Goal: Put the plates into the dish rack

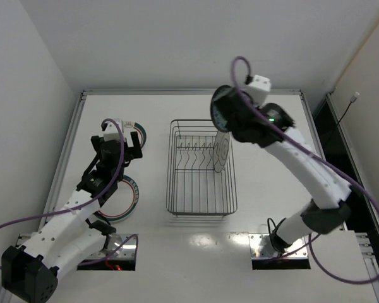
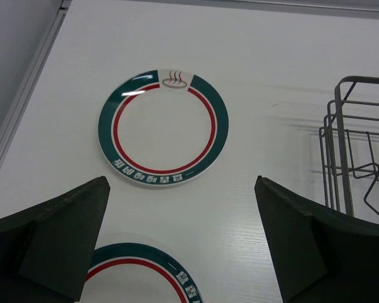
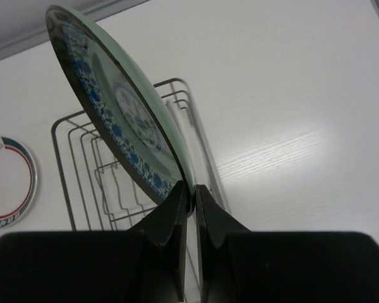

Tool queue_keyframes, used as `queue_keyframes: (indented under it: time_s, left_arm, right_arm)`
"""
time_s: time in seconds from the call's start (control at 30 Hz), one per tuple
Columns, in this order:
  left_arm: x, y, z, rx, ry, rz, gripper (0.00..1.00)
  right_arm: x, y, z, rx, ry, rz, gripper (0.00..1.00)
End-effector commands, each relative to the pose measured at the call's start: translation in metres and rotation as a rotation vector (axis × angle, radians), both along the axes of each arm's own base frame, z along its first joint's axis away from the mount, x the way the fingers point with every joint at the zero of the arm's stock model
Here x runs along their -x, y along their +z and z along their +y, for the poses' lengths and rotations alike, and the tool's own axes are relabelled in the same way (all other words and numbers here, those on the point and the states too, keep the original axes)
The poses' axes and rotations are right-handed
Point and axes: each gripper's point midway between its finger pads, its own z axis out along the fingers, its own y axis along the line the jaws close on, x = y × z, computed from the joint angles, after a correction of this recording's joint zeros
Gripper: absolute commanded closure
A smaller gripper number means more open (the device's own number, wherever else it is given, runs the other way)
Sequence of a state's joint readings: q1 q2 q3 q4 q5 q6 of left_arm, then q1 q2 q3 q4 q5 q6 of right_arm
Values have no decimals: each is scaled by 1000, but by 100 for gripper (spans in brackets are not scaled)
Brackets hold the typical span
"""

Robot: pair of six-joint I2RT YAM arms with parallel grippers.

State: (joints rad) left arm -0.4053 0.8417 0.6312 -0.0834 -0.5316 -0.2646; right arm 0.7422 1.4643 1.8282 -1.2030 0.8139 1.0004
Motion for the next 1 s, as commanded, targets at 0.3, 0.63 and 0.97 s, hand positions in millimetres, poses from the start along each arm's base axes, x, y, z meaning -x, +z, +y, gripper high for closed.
queue_keyframes:
  time_s: [0.3,0.63,0.97]
  left_arm:
    - [3,7,-2,-2,21,-18,0]
    - [3,7,-2,-2,21,-18,0]
    - [3,7,-6,1,3,-17,0]
  right_arm:
    - [-13,-45,42,287,-71,36,100]
    - [-19,-103,48,464,-49,152,100]
    - [-18,-132,41,546,-50,215,100]
